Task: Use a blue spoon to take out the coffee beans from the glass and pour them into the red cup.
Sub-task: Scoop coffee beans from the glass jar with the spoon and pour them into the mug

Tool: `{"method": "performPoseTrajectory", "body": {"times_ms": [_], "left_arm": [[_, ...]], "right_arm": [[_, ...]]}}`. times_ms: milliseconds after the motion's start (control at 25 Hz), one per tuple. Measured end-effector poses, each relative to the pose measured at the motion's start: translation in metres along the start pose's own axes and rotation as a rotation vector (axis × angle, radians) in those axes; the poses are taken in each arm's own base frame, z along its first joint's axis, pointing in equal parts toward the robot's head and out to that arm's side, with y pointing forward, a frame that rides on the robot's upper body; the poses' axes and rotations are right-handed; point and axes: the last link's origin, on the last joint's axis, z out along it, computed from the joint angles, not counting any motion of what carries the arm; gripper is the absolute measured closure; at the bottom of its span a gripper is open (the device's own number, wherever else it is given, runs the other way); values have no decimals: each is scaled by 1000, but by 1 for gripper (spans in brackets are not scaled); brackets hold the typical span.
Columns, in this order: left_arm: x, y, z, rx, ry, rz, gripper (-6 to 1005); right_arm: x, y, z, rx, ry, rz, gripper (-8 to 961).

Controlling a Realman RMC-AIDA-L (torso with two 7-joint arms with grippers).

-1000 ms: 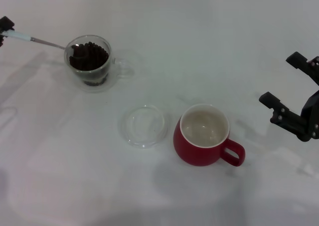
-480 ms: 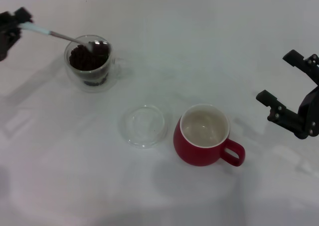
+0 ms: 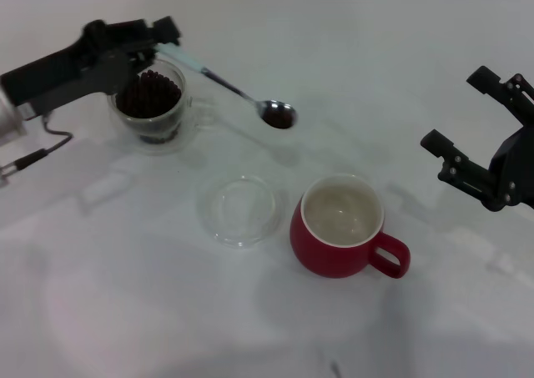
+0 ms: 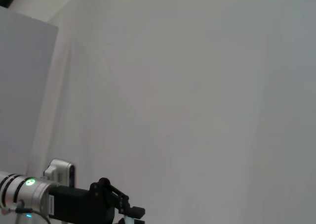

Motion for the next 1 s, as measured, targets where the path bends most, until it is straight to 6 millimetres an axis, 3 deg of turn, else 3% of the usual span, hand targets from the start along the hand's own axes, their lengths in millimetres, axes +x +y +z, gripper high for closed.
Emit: {"method": "performPoseTrajectory", "body": {"times_ms": [360, 560, 1000], "left_arm": [[-15, 7, 32, -10, -146, 14, 872], [-22, 9, 51, 18, -263, 105, 872], [-9, 21, 88, 66, -414, 384, 872]], "right_arm": [[1, 2, -2, 8, 5, 4, 77], [1, 2, -2, 9, 5, 5, 77], [2, 2, -3, 16, 16, 7, 77]]}}
